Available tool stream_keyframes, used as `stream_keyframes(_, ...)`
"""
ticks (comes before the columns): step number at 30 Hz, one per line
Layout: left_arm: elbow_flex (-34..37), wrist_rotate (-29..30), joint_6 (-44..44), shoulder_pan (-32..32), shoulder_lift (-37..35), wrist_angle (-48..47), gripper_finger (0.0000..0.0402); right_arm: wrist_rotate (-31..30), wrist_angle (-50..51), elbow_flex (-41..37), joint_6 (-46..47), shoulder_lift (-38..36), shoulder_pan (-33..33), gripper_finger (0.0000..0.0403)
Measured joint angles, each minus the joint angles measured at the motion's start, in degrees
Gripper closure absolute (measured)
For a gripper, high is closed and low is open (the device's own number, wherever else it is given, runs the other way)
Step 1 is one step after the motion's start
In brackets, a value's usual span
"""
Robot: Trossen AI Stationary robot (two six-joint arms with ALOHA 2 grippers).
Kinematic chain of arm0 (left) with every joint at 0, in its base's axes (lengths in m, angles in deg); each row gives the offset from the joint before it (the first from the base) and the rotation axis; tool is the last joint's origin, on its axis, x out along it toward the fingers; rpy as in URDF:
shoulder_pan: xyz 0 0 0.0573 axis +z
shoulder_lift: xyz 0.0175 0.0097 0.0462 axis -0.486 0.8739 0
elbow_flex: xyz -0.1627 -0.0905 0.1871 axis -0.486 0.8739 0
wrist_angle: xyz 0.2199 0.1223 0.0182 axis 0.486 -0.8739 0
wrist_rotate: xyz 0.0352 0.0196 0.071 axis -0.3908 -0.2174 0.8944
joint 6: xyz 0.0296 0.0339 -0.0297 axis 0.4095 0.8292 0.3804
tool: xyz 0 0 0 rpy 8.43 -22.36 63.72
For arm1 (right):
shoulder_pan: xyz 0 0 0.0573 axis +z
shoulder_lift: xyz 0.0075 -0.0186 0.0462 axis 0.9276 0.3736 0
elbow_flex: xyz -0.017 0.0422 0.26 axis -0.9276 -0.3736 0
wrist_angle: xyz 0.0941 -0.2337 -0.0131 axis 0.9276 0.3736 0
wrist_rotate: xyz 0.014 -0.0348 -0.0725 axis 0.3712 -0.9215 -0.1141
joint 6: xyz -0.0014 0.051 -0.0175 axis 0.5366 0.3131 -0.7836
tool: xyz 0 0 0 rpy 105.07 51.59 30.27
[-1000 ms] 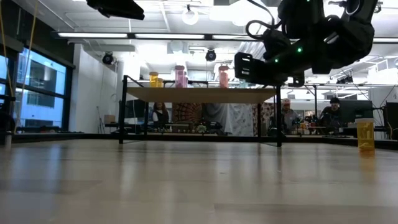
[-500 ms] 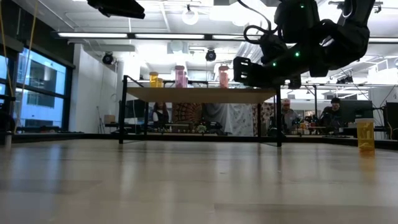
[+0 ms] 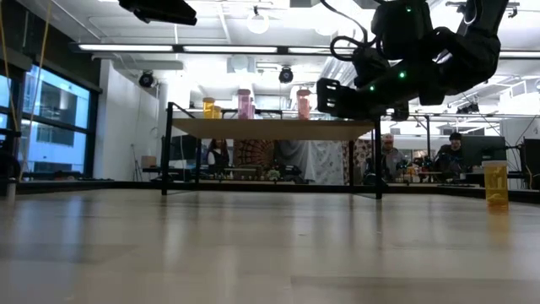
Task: Pick and place medicine bottles onto shelf by color
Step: Put the blue pill bottle on the shelf aligned with other blue pill bottles
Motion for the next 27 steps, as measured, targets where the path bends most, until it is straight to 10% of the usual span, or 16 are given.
stream_keyframes(27, 0.0, 0.0, 0.0, 0.0, 0.0, 0.0, 0.0202, -1.2, 0.3, 0.0, -2.2, -0.2, 0.2, 0.0243)
